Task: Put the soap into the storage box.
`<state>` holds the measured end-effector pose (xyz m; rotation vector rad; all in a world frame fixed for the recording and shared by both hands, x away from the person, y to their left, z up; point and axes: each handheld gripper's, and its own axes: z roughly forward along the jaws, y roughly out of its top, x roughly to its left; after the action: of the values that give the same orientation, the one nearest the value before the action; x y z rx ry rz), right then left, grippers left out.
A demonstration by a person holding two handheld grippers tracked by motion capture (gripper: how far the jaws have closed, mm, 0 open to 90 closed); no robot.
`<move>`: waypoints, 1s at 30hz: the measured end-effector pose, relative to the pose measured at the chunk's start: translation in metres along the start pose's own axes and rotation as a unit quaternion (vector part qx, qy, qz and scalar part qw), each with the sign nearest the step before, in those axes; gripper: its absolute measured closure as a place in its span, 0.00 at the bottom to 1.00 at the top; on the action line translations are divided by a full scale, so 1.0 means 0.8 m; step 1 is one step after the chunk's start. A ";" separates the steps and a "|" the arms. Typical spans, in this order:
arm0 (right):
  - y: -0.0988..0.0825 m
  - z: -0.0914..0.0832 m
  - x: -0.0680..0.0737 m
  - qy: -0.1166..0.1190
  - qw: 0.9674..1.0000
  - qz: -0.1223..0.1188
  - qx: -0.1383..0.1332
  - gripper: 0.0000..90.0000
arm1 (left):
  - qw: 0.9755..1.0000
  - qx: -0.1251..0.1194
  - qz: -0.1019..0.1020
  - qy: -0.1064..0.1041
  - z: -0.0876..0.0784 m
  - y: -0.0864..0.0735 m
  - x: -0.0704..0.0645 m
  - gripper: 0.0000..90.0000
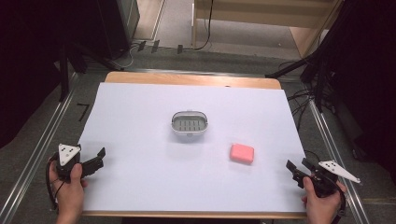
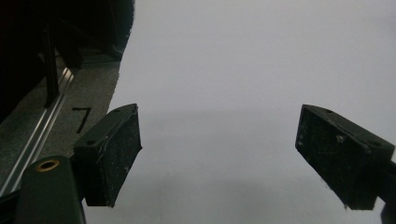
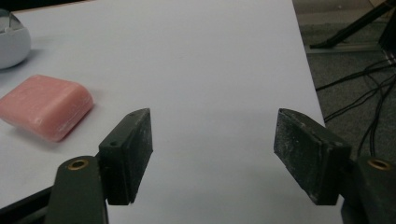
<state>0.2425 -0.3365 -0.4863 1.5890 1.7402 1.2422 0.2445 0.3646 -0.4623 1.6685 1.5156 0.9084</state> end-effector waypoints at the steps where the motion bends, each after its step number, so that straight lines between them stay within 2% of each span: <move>1: 0.000 0.000 0.000 0.000 1.000 0.000 0.000 0.32 | 1.000 0.000 0.000 0.000 0.000 0.000 0.000 0.17; 2: 0.004 0.002 0.006 -0.008 1.000 -0.017 0.003 0.38 | 1.000 0.002 0.004 0.003 0.001 0.000 -0.002 0.17; 3: 0.004 0.002 0.006 -0.008 1.000 -0.017 0.003 0.38 | 1.000 0.003 0.010 0.006 0.001 0.000 -0.004 0.17; 4: 0.007 0.003 0.008 -0.006 0.999 -0.031 -0.002 0.42 | 1.000 0.003 0.019 0.009 0.001 0.000 -0.006 0.17; 5: 0.012 0.005 0.008 0.006 0.999 -0.040 -0.002 0.43 | 1.000 0.002 0.026 0.009 0.001 0.000 -0.008 0.17; 6: 0.021 0.007 0.009 0.042 0.998 -0.043 0.017 0.44 | 0.999 -0.005 0.042 0.003 -0.001 -0.001 -0.011 0.17; 7: 0.021 0.007 0.009 0.042 0.998 -0.043 0.017 0.44 | 0.999 -0.005 0.042 0.003 -0.001 -0.001 -0.011 0.17; 8: 0.031 0.010 0.014 0.065 0.996 -0.054 0.035 0.46 | 0.999 -0.007 0.049 -0.002 -0.002 -0.002 -0.011 0.17; 9: 0.031 0.010 0.014 0.065 0.996 -0.054 0.035 0.46 | 0.999 -0.009 0.054 -0.006 -0.002 -0.002 -0.012 0.17; 11: 0.036 0.012 0.021 0.070 0.994 -0.064 0.048 0.44 | 0.998 -0.013 0.054 -0.012 -0.003 -0.002 -0.012 0.17; 12: 0.040 0.016 0.032 0.085 0.991 -0.079 0.069 0.39 | 0.999 -0.012 0.050 -0.013 -0.003 -0.002 -0.010 0.17; 13: 0.040 0.016 0.032 0.085 0.991 -0.079 0.069 0.39 | 0.999 -0.011 0.044 -0.014 -0.003 -0.002 -0.009 0.17; 14: 0.043 0.019 0.041 0.087 0.988 -0.100 0.078 0.35 | 0.999 -0.010 0.040 -0.014 -0.002 -0.002 -0.008 0.17; 15: 0.043 0.019 0.041 0.087 0.988 -0.100 0.078 0.35 | 0.999 -0.010 0.038 -0.016 -0.002 -0.001 -0.008 0.17; 16: 0.050 0.024 0.050 0.094 0.984 -0.120 0.091 0.33 | 0.999 -0.010 0.037 -0.016 -0.002 -0.002 -0.007 0.17; 17: 0.050 0.024 0.050 0.094 0.984 -0.120 0.091 0.33 | 0.999 -0.010 0.040 -0.016 -0.003 -0.002 -0.007 0.17; 19: 0.060 0.034 0.061 0.116 0.977 -0.142 0.110 0.29 | 0.999 -0.011 0.041 -0.016 -0.002 -0.002 -0.008 0.17; 20: 0.060 0.034 0.061 0.116 0.977 -0.142 0.110 0.29 | 0.999 -0.011 0.041 -0.016 -0.002 -0.002 -0.008 0.17; 23: 0.071 0.046 0.078 0.121 0.967 -0.180 0.134 0.32 | 0.999 -0.011 0.041 -0.018 -0.003 -0.002 -0.008 0.17; 25: 0.080 0.054 0.089 0.134 0.957 -0.210 0.148 0.35 | 0.999 -0.010 0.040 -0.018 -0.003 -0.002 -0.008 0.17; 27: 0.088 0.063 0.102 0.146 0.944 -0.244 0.166 0.35 | 0.999 -0.011 0.040 -0.017 -0.002 -0.002 -0.008 0.17; 30: 0.095 0.071 0.117 0.154 0.931 -0.278 0.178 0.36 | 0.999 -0.011 0.041 -0.017 -0.002 -0.002 -0.008 0.17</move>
<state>0.3090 -0.2366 -0.4275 0.9675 2.5041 0.9583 0.2417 0.3583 -0.4627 1.7331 1.4175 0.9316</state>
